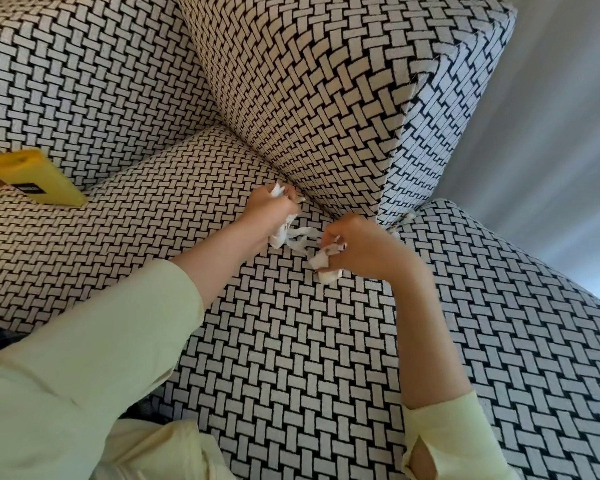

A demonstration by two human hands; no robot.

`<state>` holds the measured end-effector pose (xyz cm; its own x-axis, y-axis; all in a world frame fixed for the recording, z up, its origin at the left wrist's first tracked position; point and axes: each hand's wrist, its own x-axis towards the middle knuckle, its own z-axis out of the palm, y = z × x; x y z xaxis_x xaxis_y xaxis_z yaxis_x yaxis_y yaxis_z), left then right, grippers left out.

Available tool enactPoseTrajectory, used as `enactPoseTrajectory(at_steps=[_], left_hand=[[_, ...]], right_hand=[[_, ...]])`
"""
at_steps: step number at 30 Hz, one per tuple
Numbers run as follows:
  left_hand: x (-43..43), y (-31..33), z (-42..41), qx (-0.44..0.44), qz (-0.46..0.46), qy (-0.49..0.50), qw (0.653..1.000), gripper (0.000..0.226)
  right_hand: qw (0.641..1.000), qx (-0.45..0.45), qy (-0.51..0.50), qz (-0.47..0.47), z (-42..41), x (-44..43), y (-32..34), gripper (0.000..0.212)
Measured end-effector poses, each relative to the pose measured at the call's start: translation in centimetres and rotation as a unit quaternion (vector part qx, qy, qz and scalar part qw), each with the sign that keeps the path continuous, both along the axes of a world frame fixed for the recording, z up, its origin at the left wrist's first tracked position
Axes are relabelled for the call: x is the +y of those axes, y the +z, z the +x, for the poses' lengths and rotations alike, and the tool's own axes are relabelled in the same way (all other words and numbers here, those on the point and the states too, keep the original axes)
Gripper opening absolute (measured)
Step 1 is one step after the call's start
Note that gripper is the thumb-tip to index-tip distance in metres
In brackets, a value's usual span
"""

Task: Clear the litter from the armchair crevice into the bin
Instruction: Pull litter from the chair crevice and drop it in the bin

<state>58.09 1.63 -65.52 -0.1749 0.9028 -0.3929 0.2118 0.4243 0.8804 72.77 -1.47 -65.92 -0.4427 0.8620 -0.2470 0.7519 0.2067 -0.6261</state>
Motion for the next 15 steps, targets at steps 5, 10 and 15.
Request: enactPoseTrajectory(at_steps=[5, 10, 15], left_hand=[[0.0, -1.1, -0.4, -0.006, -0.026, 0.014, 1.000, 0.029], [0.0, -1.7, -0.3, -0.015, -0.054, 0.035, 0.998, 0.026], [-0.2, -1.6, 0.6, -0.102, -0.086, 0.060, 0.989, 0.020]], right_hand=[[0.999, -0.004, -0.034, 0.028, -2.6, 0.0, -1.2, 0.009], [0.989, 0.077, -0.129, 0.000, -2.4, 0.5, -1.9, 0.011], [0.973, 0.140, -0.184, -0.001, -3.4, 0.6, -2.2, 0.033]])
